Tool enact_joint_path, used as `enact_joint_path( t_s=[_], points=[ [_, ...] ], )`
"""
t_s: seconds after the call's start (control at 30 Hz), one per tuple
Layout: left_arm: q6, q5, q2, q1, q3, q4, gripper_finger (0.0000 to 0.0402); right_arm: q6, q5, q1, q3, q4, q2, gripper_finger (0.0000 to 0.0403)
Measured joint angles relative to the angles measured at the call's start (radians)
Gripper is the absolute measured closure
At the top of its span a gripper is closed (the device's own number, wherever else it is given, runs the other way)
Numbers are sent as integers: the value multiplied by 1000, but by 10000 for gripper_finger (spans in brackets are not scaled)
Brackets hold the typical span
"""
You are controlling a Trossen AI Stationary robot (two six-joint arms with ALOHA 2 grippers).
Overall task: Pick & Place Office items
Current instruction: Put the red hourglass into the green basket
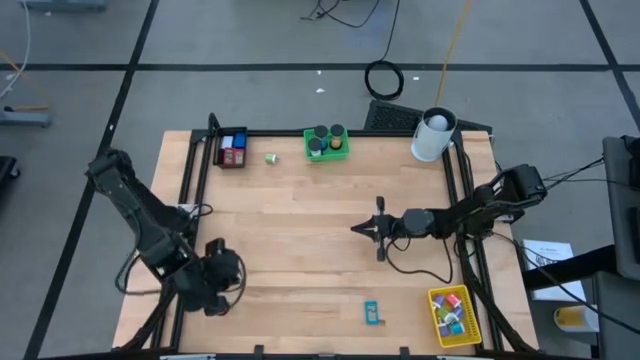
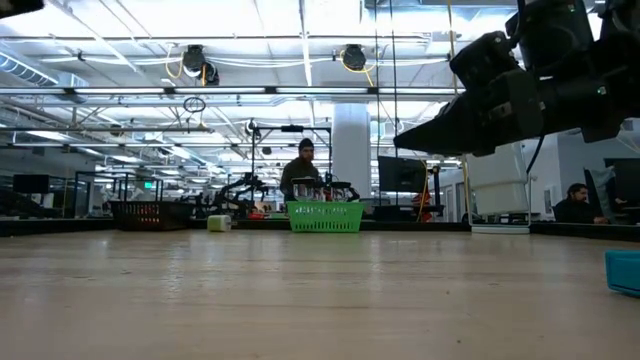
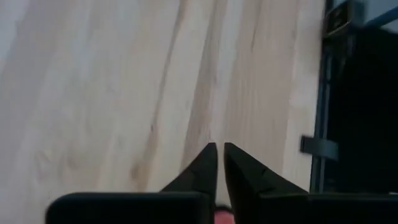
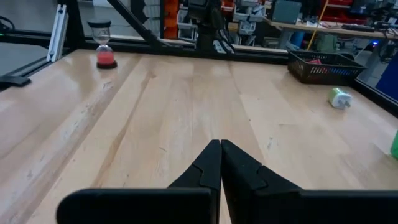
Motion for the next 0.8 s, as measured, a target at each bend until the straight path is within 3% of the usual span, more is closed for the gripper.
enact_joint_path(
  t_s=[0.13, 0.53, 0.8],
  points=[
    [-100, 65, 96, -32, 71, -46, 326, 1, 0, 0, 0, -5, 0, 402],
    [-390, 195, 355, -133, 341, -273, 141, 8, 0, 0, 0, -5, 0, 402],
    [-655, 335, 415, -120, 363, -315, 58, 9, -1, 0, 0, -6, 0, 402]
  ],
)
